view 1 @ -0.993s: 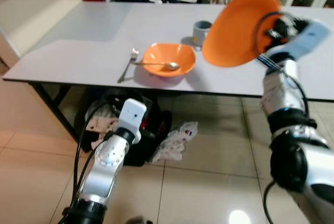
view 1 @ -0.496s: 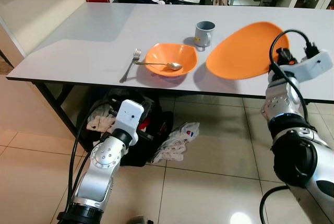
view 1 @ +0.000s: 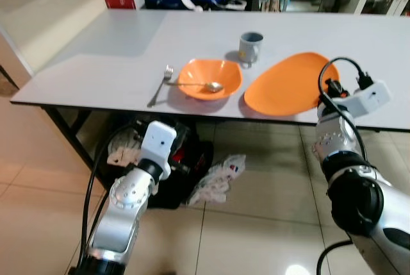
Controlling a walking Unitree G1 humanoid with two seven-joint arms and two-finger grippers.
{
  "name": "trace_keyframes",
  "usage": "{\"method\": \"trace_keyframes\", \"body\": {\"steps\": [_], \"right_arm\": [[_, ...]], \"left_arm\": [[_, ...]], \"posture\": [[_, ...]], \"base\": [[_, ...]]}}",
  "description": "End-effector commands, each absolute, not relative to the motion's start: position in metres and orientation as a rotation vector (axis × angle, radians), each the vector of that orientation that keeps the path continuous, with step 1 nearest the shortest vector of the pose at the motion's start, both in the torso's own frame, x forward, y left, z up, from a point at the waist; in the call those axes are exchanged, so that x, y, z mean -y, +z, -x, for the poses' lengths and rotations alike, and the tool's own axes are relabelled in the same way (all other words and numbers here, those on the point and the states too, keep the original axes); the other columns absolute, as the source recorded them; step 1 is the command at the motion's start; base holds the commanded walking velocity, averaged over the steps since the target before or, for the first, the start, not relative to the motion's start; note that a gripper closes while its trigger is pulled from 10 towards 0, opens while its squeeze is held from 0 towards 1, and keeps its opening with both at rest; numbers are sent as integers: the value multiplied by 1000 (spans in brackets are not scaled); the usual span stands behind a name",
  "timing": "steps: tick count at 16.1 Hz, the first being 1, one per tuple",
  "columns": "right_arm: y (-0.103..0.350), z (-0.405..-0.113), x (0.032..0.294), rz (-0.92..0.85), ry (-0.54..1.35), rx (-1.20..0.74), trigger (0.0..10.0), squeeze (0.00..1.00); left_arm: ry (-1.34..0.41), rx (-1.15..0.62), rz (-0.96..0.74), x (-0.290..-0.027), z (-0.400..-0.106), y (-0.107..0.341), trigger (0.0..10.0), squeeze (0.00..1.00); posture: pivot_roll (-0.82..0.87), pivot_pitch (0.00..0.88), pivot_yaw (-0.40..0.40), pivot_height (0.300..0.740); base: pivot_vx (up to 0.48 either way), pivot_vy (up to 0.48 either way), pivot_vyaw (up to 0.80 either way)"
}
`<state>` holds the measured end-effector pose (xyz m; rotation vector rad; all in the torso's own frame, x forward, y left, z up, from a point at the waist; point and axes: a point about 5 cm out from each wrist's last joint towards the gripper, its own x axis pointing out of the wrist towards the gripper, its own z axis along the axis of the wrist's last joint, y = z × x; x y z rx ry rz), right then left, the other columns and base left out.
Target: Setting the table
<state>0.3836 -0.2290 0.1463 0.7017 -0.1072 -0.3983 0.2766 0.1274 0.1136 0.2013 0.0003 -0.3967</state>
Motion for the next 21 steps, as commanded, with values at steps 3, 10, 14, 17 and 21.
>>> {"method": "trace_keyframes", "body": {"steps": [3,10,14,17,21], "right_arm": [[150,-385,226,-644,-383,122,0,0],[151,-385,224,-583,-375,123,0,0],[150,-385,221,-539,-369,115,0,0],[149,-384,221,-526,-370,110,0,0],[143,-382,221,-502,-375,86,0,0]], "left_arm": [[-407,-15,-198,-127,-275,114,10000,0],[-479,11,-210,-112,-274,122,10000,0],[-523,10,-222,-107,-273,124,10000,0],[-594,43,-276,-99,-270,129,10000,0],[-641,77,-289,-96,-273,140,10000,0]], "posture": [[175,9,46,740],[167,0,45,740],[169,0,48,740],[169,0,49,740],[168,0,52,740]], "base": [[221,0,0],[466,0,0],[480,0,0],[480,0,0],[87,0,0]]}}
